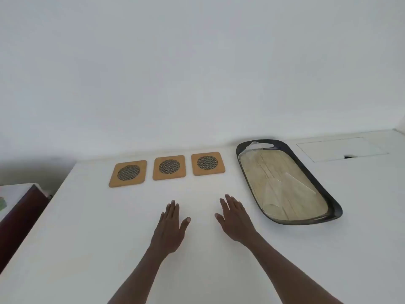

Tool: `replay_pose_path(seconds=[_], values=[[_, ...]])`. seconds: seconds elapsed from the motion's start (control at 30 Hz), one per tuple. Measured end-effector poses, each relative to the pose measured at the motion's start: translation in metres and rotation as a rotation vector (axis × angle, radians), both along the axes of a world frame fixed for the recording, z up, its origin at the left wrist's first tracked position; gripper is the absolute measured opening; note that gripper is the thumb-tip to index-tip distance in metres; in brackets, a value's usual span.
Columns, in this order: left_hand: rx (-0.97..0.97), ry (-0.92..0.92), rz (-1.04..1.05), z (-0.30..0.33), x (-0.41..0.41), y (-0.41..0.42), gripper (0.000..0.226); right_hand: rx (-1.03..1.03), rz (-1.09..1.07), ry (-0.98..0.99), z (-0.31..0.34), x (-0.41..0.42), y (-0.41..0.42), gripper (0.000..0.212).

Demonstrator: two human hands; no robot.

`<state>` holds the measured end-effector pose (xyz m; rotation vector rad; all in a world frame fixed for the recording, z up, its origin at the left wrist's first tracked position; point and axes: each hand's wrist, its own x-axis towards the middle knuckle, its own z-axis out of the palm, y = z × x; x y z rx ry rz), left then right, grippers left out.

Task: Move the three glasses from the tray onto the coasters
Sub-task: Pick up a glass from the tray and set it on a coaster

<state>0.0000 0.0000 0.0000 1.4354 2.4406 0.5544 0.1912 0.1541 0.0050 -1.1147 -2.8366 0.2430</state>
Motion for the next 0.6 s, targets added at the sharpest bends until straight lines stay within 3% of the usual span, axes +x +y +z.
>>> replay_pose_path(seconds=[0.27, 0.6], values=[[-0.079, 0.038, 0.005, -0.023, 0.023, -0.010, 0.075, -0.030, 0.002, -0.054, -0.021, 0.010, -0.008, 0.065], [-0.047, 0.128, 0.018, -0.034, 0.026, -0.013, 0.080, -0.001, -0.014, 0.058, -0.034, 0.013, -0.010, 0.063]])
